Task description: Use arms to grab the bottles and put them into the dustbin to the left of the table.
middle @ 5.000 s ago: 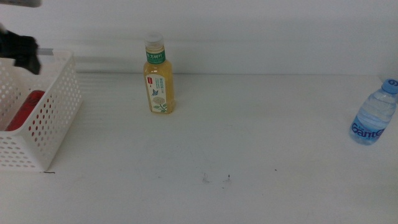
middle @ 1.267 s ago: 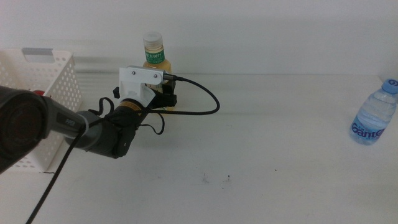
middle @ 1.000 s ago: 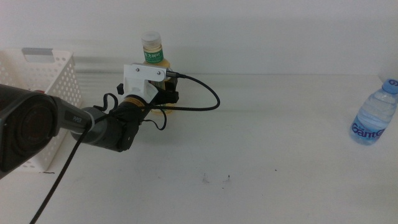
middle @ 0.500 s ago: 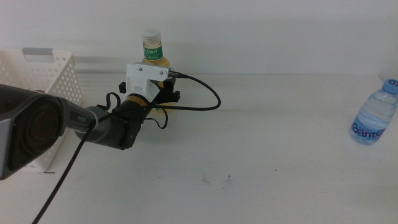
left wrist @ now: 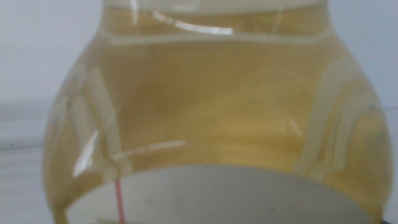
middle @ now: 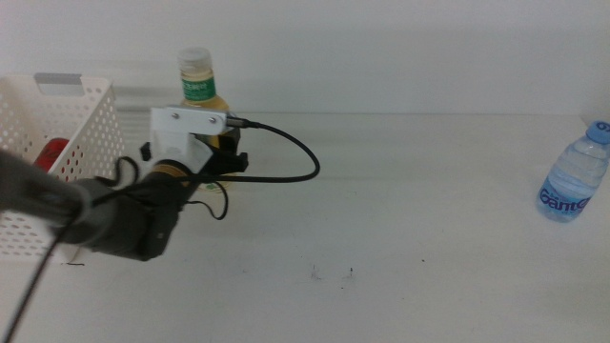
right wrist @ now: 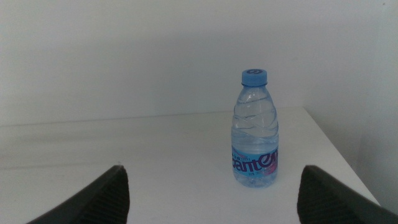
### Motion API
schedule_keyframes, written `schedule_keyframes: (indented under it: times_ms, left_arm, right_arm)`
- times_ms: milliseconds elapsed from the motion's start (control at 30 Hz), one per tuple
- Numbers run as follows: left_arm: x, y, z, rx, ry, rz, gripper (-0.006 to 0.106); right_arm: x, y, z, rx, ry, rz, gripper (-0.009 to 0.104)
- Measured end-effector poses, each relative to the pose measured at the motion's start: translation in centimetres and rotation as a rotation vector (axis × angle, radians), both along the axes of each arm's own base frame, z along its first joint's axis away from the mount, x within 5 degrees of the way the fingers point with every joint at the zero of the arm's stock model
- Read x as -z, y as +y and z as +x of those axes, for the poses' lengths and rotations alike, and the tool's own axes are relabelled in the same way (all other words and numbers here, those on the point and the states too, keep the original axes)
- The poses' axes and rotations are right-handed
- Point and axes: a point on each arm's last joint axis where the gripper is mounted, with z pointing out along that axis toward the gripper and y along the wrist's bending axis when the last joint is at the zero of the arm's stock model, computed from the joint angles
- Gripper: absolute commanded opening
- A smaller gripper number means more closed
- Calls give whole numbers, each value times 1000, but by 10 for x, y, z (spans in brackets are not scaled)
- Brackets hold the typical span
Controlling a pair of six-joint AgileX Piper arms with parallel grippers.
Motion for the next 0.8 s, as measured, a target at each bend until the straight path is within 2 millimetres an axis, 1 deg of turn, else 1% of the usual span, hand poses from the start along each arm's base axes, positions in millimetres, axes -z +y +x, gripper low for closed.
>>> schedule_keyframes:
  times_ms: [67, 200, 400, 500, 600, 733, 800]
  left_arm:
    - [-15, 3, -11, 2, 23, 5, 23]
    - [-56, 6, -28, 27, 91, 59, 23]
    - [-115, 13, -45, 50, 202, 118, 23]
    - [-144, 20, -47, 43, 295, 138, 23]
    - [-172, 31, -44, 28, 409, 169, 23]
    - [-200, 50, -43, 22, 518, 249, 24]
    - [-212, 60, -43, 19, 545, 266, 24]
  right_arm:
    - [0, 0, 0, 0, 0, 0, 93]
    - [0, 0, 0, 0, 0, 0, 93]
    - [0, 0, 0, 0, 0, 0, 93]
    - [0, 0, 0, 0, 0, 0, 93]
    - [0, 0, 0, 0, 0, 0, 93]
    - [0, 0, 0, 0, 0, 0, 93]
    - [0, 0, 0, 0, 0, 0, 93]
